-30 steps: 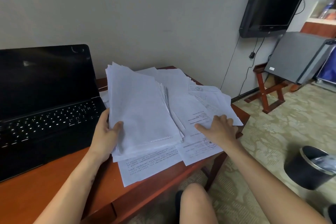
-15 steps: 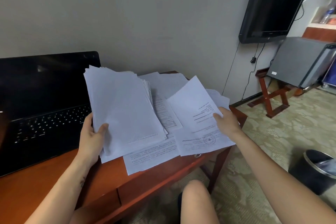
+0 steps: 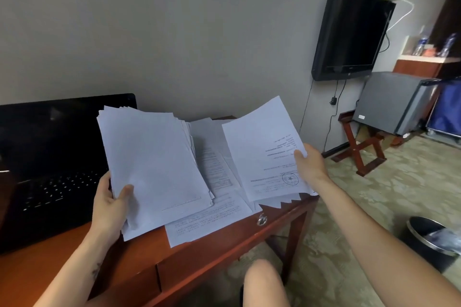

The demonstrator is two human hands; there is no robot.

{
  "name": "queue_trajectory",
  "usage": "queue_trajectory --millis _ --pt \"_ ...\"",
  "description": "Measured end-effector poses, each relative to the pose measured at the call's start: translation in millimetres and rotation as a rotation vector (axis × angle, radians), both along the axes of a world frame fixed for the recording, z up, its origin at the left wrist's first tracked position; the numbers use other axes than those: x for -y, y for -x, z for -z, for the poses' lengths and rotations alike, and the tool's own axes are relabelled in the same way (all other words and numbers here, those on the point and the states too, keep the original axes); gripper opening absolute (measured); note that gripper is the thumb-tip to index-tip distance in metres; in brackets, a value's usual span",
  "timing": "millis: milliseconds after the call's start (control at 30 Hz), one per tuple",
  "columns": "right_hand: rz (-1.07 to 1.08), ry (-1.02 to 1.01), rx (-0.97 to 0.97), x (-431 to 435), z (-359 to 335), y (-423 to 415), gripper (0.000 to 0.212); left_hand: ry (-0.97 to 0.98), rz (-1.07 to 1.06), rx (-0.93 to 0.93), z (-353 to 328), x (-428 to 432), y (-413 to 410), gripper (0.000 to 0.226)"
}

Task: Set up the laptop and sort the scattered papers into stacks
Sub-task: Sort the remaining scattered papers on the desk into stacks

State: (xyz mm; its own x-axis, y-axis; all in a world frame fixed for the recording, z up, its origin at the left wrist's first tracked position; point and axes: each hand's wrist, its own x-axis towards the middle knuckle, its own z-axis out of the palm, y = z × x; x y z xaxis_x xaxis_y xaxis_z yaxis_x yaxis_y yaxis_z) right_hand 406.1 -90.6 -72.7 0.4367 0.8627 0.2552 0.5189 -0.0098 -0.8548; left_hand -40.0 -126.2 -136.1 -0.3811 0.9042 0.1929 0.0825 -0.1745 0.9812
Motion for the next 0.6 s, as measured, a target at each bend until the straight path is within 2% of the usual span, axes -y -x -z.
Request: queue_trajectory --millis 233,400,533,600 --pt "-0.195 0.106 -0.073 -16.9 9.1 58.3 0.031 -0.029 -0.066 0.039 -3.4 10.7 22.3 0.044" --pt "-0.329 0.187 -0.133 -41.3 21.7 104.0 0.018 -0.037 -0.133 -0.009 -3.3 17.1 46.0 0.045" --pt "-0.327 0.257 -0.046 -64.4 33.6 133.8 0.011 -0.031 -0.192 -0.050 4.4 22.1 67.3 0.052" --pt "-0.303 0.361 0.083 -75.3 39.2 147.1 0.039 -0.020 -0.213 -0.040 10.9 25.1 76.5 0.052"
